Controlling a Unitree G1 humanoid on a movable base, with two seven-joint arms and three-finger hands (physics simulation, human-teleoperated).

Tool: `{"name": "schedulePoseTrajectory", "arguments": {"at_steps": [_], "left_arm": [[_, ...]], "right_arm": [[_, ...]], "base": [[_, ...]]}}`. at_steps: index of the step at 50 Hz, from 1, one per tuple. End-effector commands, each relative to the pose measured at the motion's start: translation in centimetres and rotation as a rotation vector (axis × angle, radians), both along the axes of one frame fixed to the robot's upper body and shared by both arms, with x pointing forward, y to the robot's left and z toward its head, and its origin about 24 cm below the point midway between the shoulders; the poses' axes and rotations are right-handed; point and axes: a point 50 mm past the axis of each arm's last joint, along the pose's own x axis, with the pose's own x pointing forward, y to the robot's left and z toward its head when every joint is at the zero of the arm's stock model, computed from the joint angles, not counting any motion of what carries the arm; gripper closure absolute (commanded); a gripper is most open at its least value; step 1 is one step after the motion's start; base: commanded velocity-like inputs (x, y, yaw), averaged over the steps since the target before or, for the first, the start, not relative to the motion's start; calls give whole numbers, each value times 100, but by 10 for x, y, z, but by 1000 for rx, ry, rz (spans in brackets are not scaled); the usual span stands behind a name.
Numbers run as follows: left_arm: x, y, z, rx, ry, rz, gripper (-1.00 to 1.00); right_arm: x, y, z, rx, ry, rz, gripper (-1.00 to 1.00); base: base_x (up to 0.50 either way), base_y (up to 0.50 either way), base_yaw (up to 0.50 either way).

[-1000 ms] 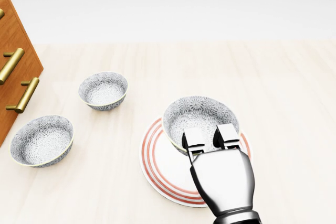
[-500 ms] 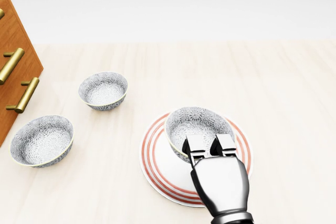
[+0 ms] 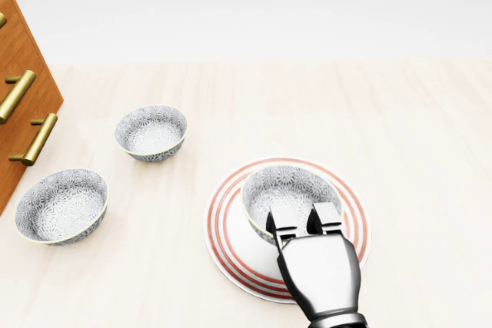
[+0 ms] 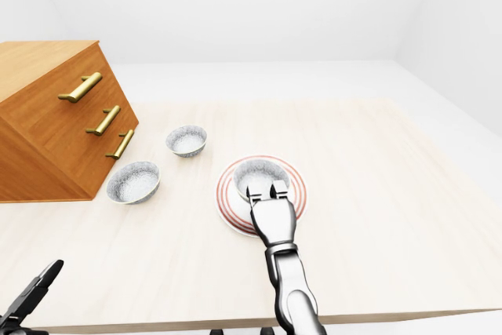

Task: Put the bowl at the front on the plate.

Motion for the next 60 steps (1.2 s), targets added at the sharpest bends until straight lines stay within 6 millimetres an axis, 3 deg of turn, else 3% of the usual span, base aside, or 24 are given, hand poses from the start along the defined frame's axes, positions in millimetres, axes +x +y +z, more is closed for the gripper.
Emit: {"name": "schedulePoseTrajectory", "arguments": {"at_steps": [1,17,18,19,20,33,40,51,60], "left_arm": [[-1,0,1,0,0,0,-100],[0,0,0,0,0,1,-100],[0,0,0,0,0,1,-100],[0,0,0,0,0,1,-100],[0,0,0,0,0,1,-100],[1,0,0,3,4,1,-100],[2,0,-2,5,5,1,-100],[3,0,-4,5,6,2,-100],[3,0,-3,-1,4,0,-100]], "right_arm": [[1,1,0,-53,-23,1,100],[2,-1,-1,-36,-18,-6,100],[2,-1,-1,-30,-10,-6,52],[2,-1,-1,-30,-15,-6,-67],[2,-1,-1,-31,-12,-5,-100],[1,-2,14,-67,-30,-5,-100],[-3,-3,47,-154,-73,-25,-100],[-14,1,116,-262,-175,-136,-100],[-14,4,149,-318,-249,-139,-100]], "base": [[0,0,0],[0,0,0],[0,0,0],[0,0,0],[0,0,0],[0,0,0],[0,0,0],[0,0,0],[0,0,0]]}}
